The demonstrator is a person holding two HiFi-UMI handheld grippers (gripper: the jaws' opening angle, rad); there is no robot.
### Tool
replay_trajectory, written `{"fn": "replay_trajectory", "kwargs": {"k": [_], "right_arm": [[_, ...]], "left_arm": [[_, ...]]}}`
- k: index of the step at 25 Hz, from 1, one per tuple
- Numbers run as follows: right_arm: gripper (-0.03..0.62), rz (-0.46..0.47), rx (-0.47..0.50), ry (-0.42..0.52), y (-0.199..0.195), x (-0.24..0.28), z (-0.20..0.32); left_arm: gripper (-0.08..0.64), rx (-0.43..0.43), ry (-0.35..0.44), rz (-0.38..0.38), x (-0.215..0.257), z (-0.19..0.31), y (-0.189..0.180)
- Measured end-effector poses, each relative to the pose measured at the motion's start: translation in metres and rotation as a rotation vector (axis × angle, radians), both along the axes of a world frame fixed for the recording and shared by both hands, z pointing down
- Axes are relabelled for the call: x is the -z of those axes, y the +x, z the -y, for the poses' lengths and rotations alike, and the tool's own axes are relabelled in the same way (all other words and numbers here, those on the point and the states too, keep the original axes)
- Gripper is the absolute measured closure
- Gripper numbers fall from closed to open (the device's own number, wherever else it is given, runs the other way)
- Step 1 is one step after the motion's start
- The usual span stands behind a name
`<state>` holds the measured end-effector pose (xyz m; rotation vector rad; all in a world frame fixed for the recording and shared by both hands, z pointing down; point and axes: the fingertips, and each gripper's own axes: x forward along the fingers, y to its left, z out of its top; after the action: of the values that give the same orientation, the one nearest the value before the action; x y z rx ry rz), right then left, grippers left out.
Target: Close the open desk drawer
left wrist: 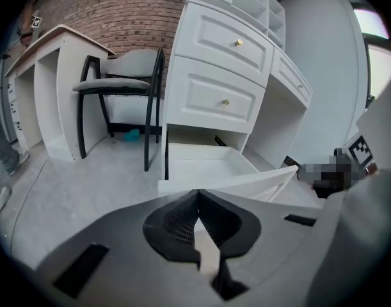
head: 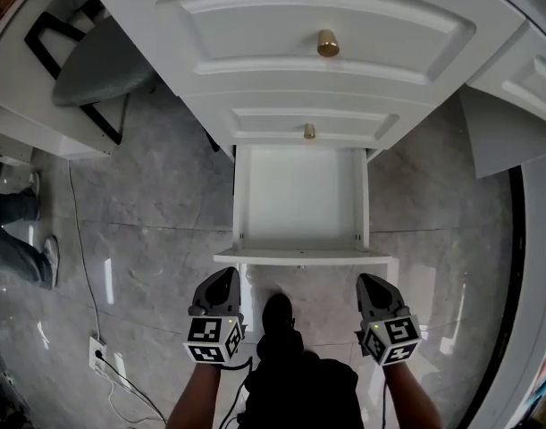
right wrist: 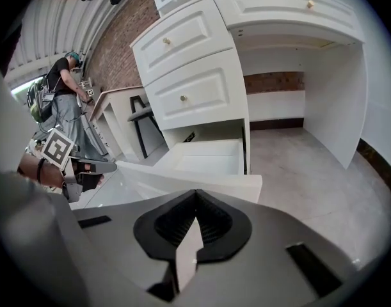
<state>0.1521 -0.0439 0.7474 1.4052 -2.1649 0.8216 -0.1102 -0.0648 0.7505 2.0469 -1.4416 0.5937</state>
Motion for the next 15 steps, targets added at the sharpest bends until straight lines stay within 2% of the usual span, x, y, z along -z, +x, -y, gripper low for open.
{"fn": "replay_trajectory", "kwargs": {"k": [5, 15], "right_arm": [[0.588, -0.028, -0.002, 0.014, 0.002, -0.02, 0.014], [0.588, -0.057, -0.011, 0.071, 0.003, -0.029, 0.043]], "left_arm": [[0.551, -0.006, 0.011, 0.004, -0.015, 0.009, -0.002], [0.551, -0.005, 0.074, -0.012, -0.016, 0.033, -0.001]]}}
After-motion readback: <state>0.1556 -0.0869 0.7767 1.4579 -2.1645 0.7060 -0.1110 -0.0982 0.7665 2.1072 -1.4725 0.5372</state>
